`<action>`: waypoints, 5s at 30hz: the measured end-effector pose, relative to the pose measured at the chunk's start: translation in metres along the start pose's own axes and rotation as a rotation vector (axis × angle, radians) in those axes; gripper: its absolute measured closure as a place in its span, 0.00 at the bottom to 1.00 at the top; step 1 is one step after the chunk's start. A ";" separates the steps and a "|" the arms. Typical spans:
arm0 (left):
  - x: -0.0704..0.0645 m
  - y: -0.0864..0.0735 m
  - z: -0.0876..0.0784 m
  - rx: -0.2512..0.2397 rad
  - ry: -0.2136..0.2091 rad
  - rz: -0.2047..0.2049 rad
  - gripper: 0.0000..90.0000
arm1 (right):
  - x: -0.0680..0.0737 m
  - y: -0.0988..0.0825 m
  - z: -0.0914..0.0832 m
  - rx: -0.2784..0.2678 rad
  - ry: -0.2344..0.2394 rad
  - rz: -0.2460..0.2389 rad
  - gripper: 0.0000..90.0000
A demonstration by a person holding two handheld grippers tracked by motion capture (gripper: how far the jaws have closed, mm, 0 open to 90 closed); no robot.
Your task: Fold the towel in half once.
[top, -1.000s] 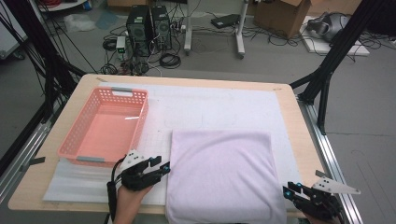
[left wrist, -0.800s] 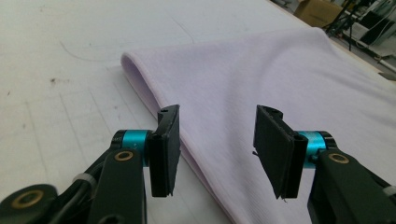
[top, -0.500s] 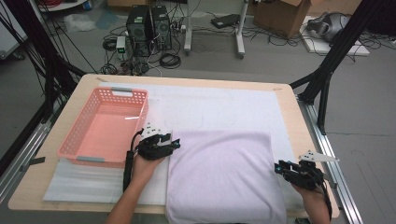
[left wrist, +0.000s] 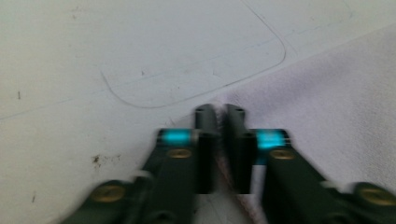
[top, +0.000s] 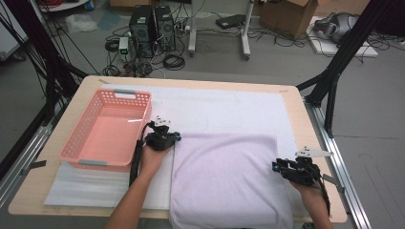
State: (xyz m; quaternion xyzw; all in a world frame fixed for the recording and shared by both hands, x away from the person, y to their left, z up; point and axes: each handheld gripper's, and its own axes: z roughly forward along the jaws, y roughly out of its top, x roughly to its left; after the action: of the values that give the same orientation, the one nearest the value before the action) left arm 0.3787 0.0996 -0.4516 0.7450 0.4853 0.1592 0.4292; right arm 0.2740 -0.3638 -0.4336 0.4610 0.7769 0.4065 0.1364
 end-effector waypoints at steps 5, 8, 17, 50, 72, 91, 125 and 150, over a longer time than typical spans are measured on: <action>0.005 0.001 0.000 -0.028 0.047 -0.064 0.91 | -0.005 0.004 0.001 -0.014 -0.027 0.013 0.75; 0.006 0.000 0.000 -0.033 0.012 -0.064 0.61 | -0.012 0.011 0.004 -0.025 -0.058 0.031 0.67; -0.009 0.001 0.006 0.013 0.024 0.047 0.68 | -0.046 0.048 0.042 0.029 -0.140 0.091 0.47; 0.019 0.091 0.029 -0.200 0.059 0.027 0.97 | -0.072 0.128 0.070 -0.124 -0.297 -0.041 0.96; 0.010 0.072 0.022 -0.196 -0.046 -0.023 0.53 | -0.077 0.128 0.056 -0.122 -0.282 0.056 0.65; -0.038 -0.005 -0.039 -0.217 -0.178 0.051 0.49 | -0.038 0.053 -0.010 -0.075 -0.192 0.037 0.57; -0.075 -0.105 -0.114 -0.067 -0.168 0.039 0.64 | 0.029 -0.051 -0.060 -0.076 -0.071 0.048 0.63; -0.095 -0.097 -0.113 -0.075 -0.142 0.113 0.72 | 0.030 -0.056 -0.061 -0.034 -0.148 0.019 0.63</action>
State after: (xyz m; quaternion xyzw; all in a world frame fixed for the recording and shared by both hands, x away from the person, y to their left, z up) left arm 0.2028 0.0885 -0.4464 0.7641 0.4045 0.1480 0.4802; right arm 0.1885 -0.3832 -0.4324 0.4948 0.7531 0.3860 0.1973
